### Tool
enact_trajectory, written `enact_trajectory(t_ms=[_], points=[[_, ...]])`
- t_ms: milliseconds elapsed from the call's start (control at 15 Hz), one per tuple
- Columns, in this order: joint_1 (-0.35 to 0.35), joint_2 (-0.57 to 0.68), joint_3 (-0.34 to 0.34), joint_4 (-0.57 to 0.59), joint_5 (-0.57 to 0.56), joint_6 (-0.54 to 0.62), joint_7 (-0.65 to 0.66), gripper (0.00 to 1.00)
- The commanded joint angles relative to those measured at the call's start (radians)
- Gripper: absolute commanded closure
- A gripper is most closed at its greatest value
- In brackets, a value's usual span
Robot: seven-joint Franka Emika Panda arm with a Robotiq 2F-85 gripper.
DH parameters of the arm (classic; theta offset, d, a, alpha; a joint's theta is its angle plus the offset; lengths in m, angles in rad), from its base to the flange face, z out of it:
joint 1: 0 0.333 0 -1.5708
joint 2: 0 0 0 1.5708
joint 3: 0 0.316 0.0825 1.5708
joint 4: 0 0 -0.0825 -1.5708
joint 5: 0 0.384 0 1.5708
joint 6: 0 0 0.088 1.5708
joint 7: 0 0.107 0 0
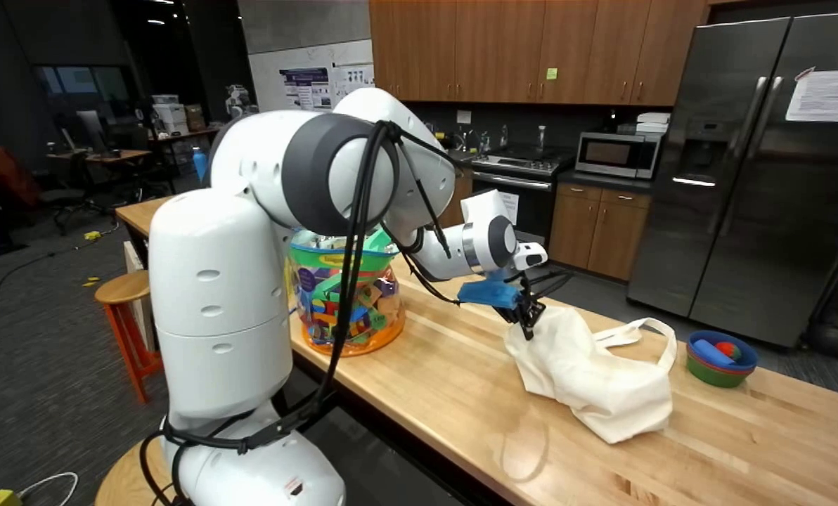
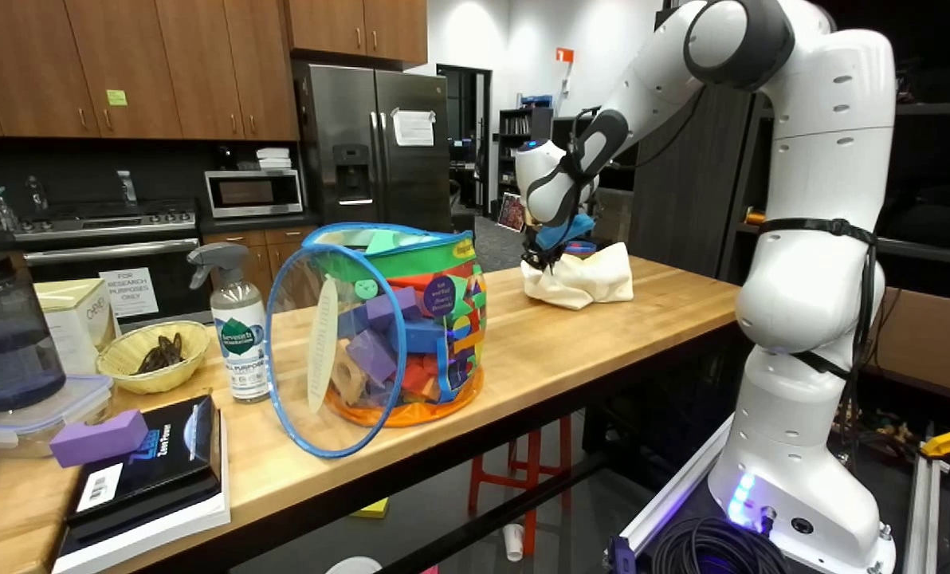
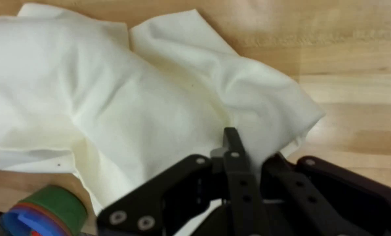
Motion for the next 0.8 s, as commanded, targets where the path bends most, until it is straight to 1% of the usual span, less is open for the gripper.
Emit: enact_trajectory(t_ms=[0, 400, 733], points=[[0.058, 0.063, 0.005, 0.107, 0.013, -0.003, -0.055, 0.99], [0.156, 0.119, 0.045, 0.2, 0.017, 0.001, -0.112, 0.99], [0.209, 0.142, 0.094, 0.222, 0.08, -0.004, -0.187, 0.99]])
